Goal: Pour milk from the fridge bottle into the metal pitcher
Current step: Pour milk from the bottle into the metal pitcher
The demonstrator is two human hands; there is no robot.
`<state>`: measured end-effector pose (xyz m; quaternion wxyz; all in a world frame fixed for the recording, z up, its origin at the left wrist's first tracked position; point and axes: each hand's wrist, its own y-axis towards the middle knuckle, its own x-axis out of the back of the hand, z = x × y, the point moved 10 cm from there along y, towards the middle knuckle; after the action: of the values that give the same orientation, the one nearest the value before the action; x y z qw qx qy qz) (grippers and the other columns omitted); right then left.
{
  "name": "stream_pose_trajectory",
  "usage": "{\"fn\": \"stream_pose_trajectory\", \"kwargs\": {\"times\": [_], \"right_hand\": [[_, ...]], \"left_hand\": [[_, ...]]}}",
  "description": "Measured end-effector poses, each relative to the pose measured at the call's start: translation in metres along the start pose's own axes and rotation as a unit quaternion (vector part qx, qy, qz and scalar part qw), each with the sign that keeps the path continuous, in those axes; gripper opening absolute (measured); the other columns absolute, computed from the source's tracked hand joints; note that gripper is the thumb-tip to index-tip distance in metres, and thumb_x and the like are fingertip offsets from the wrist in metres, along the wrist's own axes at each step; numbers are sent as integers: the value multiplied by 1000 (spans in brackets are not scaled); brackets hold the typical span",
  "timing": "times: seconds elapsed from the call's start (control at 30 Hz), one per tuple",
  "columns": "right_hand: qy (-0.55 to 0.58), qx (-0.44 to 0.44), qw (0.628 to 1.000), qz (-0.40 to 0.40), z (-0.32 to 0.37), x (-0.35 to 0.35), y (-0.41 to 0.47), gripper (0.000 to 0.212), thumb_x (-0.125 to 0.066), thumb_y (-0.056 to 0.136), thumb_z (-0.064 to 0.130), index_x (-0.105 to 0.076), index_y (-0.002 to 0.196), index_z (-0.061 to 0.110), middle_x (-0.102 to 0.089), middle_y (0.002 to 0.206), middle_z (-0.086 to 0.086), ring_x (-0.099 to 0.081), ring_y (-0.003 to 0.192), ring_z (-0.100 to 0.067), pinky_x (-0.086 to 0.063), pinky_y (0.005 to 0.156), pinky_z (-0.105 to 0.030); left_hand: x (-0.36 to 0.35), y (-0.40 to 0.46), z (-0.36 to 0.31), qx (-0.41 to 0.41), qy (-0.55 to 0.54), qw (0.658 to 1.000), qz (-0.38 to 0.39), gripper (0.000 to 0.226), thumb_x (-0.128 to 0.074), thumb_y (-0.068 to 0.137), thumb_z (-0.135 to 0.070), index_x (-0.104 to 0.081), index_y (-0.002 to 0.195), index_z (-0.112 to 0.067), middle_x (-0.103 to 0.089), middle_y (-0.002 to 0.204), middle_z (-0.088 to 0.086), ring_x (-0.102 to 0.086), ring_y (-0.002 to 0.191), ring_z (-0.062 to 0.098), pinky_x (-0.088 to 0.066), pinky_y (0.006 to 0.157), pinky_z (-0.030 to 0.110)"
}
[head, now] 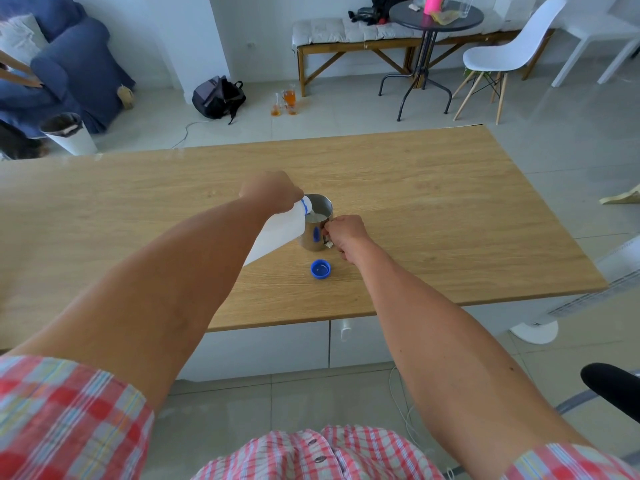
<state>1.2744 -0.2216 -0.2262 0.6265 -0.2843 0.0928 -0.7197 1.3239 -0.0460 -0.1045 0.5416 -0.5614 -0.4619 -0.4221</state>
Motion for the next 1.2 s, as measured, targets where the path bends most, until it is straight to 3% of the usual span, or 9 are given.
{"fn": "stream_pose_trajectory", "kwargs": {"times": [0.27, 0.5, 0.77, 1.2], "right_hand": [[-9, 0, 1000, -3, 1, 1, -1, 24, -46, 95, 0, -68, 99, 9, -56, 82, -8, -35, 54, -14, -29, 45, -25], [-4, -3, 1000, -11, 0, 2, -1, 32, -48, 94, 1, -72, 114, -4, -59, 84, -10, -35, 53, -15, -28, 45, -24], [-5, 0, 1000, 0, 3, 1, -4, 18, -50, 94, 2, -66, 94, 11, -54, 75, -6, -34, 54, -15, -28, 46, -25], [-11, 2, 1000, -2, 2, 2, -3, 21, -47, 94, 1, -65, 91, 11, -56, 82, -10, -34, 53, -15, -28, 45, -24]], "left_hand": [[0, 0, 0, -1, 4, 1000, 1, 33, -45, 101, -41, -59, 96, -11, -54, 83, 6, -58, 87, 29, -41, 71, 37], [1, -1, -1, 2, 9, 1000, 2, 31, -46, 100, -39, -59, 96, -12, -52, 82, 5, -57, 86, 29, -39, 70, 37], [2, -2, -1, 4, 8, 1000, 3, 30, -46, 101, -39, -59, 97, -12, -52, 81, 5, -57, 86, 29, -39, 69, 37], [1, -1, -2, 6, 5, 1000, 9, 31, -46, 100, -40, -59, 100, -12, -53, 83, 5, -58, 88, 30, -42, 72, 38]]}}
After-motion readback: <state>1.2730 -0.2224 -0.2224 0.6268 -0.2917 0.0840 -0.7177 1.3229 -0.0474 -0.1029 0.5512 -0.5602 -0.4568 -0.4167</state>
